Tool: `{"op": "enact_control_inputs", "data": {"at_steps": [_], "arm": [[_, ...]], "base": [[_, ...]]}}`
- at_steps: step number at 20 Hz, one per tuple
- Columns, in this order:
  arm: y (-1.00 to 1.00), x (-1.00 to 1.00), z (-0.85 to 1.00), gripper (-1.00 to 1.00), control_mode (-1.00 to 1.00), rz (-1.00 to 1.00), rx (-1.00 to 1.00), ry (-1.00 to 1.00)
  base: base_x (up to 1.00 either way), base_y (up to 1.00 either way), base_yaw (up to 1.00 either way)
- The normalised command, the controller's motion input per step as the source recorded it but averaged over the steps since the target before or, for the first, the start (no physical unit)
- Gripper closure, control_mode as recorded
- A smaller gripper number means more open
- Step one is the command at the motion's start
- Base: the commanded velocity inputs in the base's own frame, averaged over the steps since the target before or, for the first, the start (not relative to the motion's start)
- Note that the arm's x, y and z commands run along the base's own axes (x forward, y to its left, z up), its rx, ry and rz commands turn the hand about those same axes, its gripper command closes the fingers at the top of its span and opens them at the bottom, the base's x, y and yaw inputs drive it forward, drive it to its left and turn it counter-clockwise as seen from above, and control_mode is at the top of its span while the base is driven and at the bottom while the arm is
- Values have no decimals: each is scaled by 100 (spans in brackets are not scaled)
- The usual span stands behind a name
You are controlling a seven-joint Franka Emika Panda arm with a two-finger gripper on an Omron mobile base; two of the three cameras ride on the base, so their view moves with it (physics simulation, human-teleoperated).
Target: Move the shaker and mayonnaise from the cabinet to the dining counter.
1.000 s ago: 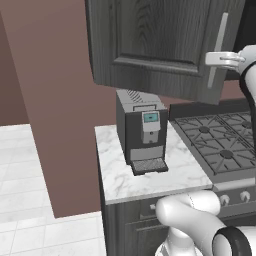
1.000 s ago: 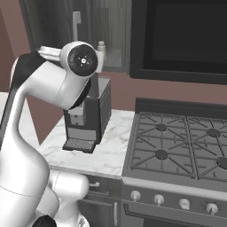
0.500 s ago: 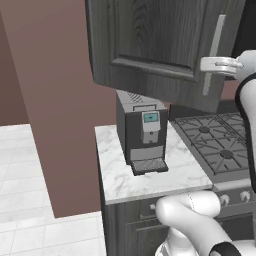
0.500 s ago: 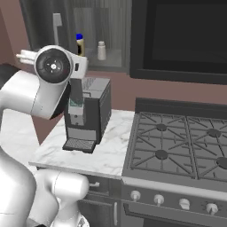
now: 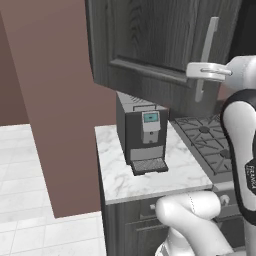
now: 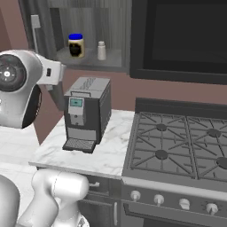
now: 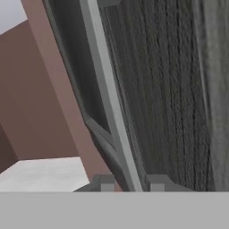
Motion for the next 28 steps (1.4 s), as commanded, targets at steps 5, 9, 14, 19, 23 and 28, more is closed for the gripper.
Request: {"op": "enact_control_inputs", "data": {"at_steps": [5,9,14,19,23,28], "arm": [[56,-32,3,100,-100,-4,0,1],[59,-29,0,100,-100,-5,0,3],[56,-22,0,-100,-100,-4,-1,4],[32,-22,1,-100,-100,-7,-19,3],[9,-52,19,-100,-100,-7,-5,0],[1,-61,28,-100,-100,-5,0,0]], "base": [[0,0,0],[0,0,0],[0,0,0],[0,0,0],[0,0,0],[0,0,0]]}}
